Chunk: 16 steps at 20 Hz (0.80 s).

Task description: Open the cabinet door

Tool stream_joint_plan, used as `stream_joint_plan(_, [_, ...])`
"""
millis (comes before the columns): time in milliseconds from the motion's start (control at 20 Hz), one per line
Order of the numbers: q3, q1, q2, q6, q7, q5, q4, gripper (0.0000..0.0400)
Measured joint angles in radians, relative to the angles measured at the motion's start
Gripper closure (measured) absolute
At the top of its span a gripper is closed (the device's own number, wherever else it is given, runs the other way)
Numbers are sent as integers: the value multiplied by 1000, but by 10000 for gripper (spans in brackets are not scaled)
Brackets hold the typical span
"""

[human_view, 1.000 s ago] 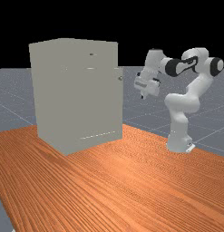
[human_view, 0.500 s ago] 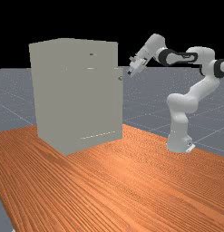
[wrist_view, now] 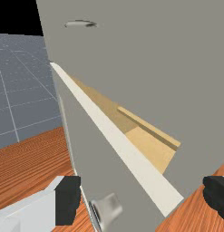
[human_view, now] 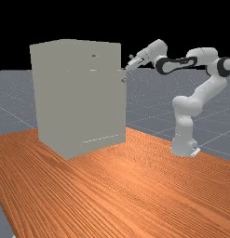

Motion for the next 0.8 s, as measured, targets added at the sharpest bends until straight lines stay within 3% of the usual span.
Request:
stream_joint_plan(200, [17, 11, 6, 83, 29, -8, -81, 0])
stream_joint_plan(350, [63, 10, -12, 106, 67, -17, -115, 0])
stream_joint_plan(500, [136, 15, -24, 109, 124, -20, -144, 0])
stream_joint_plan(800, [346, 28, -36, 101, 278, -25, -164, 0])
